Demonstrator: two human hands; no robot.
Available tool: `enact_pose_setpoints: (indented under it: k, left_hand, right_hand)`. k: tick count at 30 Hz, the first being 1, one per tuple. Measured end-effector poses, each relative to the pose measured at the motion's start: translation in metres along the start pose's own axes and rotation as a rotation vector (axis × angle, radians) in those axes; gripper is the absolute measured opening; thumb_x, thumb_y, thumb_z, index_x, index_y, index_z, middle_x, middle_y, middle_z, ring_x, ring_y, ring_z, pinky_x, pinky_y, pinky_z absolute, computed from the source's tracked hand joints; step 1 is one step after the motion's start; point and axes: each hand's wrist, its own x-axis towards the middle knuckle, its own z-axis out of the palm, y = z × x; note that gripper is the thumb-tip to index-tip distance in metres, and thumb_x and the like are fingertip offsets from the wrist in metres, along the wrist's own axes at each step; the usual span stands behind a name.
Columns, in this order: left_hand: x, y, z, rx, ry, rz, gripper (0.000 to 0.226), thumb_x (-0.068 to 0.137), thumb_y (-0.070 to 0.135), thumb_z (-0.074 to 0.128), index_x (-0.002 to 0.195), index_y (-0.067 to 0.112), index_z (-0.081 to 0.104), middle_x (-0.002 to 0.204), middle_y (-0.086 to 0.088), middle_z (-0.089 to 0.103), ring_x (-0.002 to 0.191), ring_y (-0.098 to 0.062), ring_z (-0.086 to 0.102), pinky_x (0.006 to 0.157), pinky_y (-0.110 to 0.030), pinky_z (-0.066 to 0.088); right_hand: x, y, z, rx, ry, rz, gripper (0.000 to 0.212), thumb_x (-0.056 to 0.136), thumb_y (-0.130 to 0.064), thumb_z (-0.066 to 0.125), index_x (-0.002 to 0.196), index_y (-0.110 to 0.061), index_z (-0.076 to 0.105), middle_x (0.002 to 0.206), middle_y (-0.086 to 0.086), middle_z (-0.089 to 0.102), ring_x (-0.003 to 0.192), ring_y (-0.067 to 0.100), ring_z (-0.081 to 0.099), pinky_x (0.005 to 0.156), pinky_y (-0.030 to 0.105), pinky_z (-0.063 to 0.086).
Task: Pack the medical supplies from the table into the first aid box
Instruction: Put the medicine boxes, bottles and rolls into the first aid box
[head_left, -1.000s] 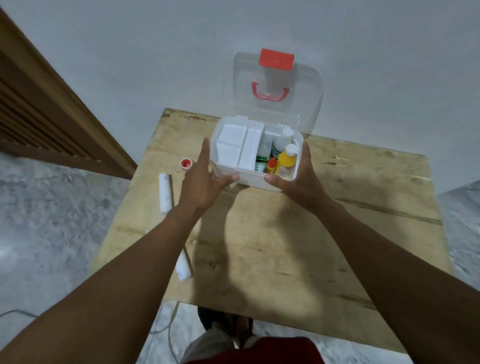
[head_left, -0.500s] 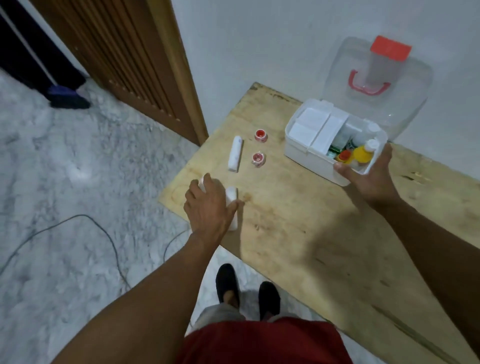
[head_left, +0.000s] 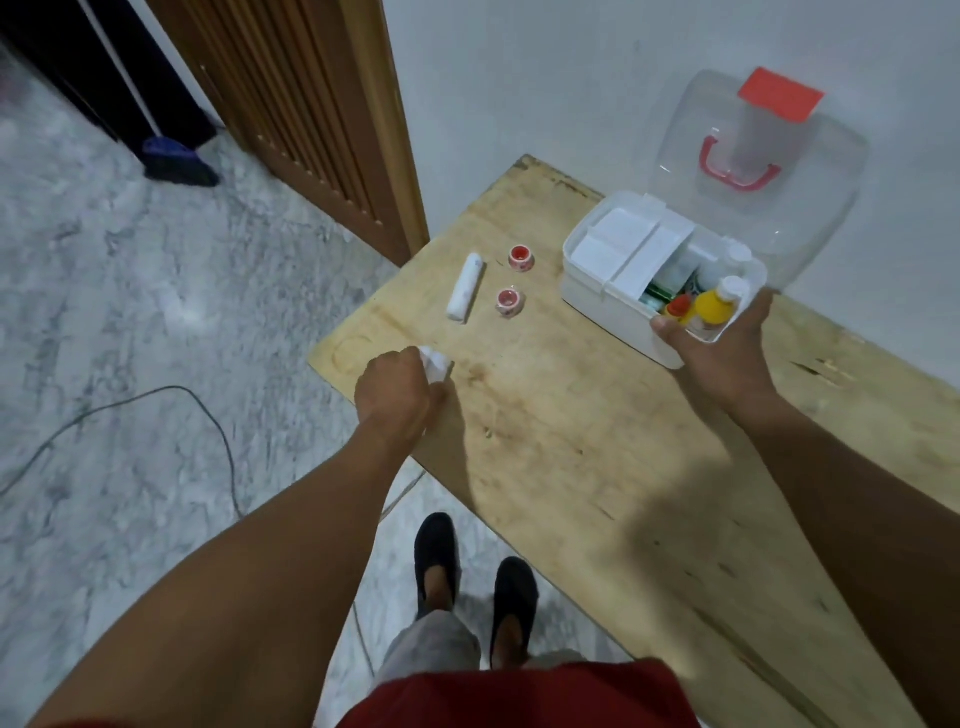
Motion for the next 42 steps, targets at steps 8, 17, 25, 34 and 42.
enact_pose_setpoints:
  k: [8,17,25,34,42]
  left_hand:
    - [-0.003,0.005,-0.001,-0.02,-0.042,-0.031,0.042,0.087,0.041,0.064,0.107,0.004,0.058,0.109,-0.017,0.062,0.099,-0.036,0.059,0.07,-0.032,0.036]
    - [-0.007,0.061,-0.016,-0.334,0.182,0.069,0.036,0.08,0.038,0.068,0.1,0.009,0.06,0.083,-0.001,0.059,0.075,-0.024,0.056,0.061,-0.029,0.034]
    - [0.017,0.142,-0.04,-0.707,0.151,0.236,0.038,0.078,0.03,0.071,0.111,0.014,0.062,0.099,0.007,0.066,0.088,-0.012,0.063,0.069,-0.021,0.045]
    - [0.033,0.21,-0.04,-1.013,-0.162,0.443,0.038,0.077,0.025,0.077,0.113,0.02,0.065,0.107,0.008,0.07,0.097,-0.009,0.065,0.083,-0.027,0.052]
    - [0.058,0.232,-0.048,-0.884,-0.391,0.578,0.047,0.076,0.019,0.075,0.12,0.022,0.061,0.107,-0.003,0.069,0.098,-0.023,0.067,0.084,-0.046,0.058]
  right_hand:
    - [0.0,0.0,0.001,0.006,-0.005,0.028,0.132,0.046,-0.085,0.071,0.147,-0.039,0.001,0.156,0.002,0.025,0.141,0.025,0.036,0.112,0.051,0.037]
    - [-0.003,0.002,-0.001,-0.045,-0.032,0.037,0.131,0.057,-0.078,0.072,0.152,-0.035,-0.008,0.162,0.005,0.01,0.147,0.029,0.024,0.116,0.052,0.03]
    - [0.007,0.011,-0.02,-0.175,0.01,-0.113,0.118,0.048,-0.088,0.07,0.146,-0.042,0.023,0.14,-0.011,0.051,0.123,0.018,0.057,0.093,0.047,0.054]
    - [0.004,0.008,-0.021,-0.007,0.024,-0.202,0.108,0.058,-0.071,0.081,0.146,-0.037,0.029,0.135,-0.019,0.053,0.122,0.009,0.057,0.093,0.044,0.055]
    - [0.001,0.002,-0.024,0.011,0.041,-0.221,0.093,0.06,-0.061,0.085,0.138,-0.04,0.038,0.129,-0.02,0.057,0.117,0.006,0.059,0.094,0.041,0.054]
